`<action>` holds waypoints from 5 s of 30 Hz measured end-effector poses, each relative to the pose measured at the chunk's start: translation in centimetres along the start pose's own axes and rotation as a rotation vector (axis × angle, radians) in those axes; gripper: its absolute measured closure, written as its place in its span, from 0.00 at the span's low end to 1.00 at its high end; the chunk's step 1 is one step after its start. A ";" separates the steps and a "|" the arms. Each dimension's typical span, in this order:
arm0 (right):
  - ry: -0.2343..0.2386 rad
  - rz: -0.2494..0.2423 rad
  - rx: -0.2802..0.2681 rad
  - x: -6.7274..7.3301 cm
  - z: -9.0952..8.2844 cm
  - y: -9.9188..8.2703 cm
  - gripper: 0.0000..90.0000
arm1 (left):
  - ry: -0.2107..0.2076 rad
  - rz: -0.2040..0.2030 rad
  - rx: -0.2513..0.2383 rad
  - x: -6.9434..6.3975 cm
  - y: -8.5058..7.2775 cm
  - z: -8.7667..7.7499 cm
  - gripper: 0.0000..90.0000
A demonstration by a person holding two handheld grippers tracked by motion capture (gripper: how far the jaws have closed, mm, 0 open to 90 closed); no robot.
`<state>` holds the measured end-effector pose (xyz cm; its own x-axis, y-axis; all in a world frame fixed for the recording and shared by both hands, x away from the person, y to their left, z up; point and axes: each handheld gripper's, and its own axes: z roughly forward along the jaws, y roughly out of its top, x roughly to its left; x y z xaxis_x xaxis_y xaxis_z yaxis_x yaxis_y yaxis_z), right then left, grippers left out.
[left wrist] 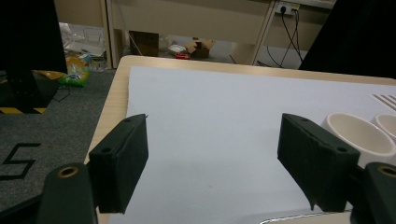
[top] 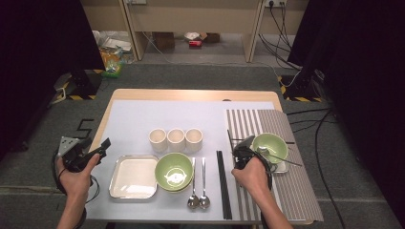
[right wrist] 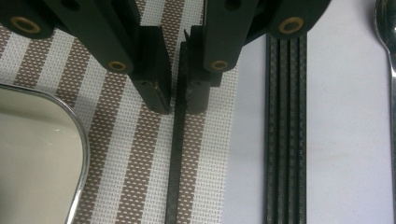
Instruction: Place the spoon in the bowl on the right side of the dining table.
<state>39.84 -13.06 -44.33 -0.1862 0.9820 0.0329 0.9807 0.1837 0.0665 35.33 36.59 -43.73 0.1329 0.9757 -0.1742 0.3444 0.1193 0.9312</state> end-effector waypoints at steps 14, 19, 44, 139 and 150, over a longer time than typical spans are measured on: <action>-0.051 -0.010 0.014 0.7 0.1 0.2 0.93 | -0.001 -0.002 -0.001 0.0 0.0 0.0 0.27; -0.056 -0.006 0.020 0.8 0.1 0.3 0.95 | -0.001 -0.001 0.000 -0.1 -0.1 0.0 0.27; 0.014 -0.055 0.025 -0.2 0.1 0.4 0.96 | 0.003 -0.002 -0.003 0.1 0.0 0.0 0.27; -0.153 -0.667 -0.228 -11.3 -11.0 4.5 0.95 | 0.019 -0.005 0.006 0.2 -0.3 -0.1 0.27; -0.202 -0.990 -0.231 -13.5 -10.1 5.8 0.95 | 0.028 -0.006 0.006 0.4 -0.4 -0.2 0.27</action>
<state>47.42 -25.74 -34.31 -0.8683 0.3895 -0.3072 0.3551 0.9205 0.1633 35.00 36.94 -44.13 0.1052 0.9797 -0.1709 0.3507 0.1242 0.9282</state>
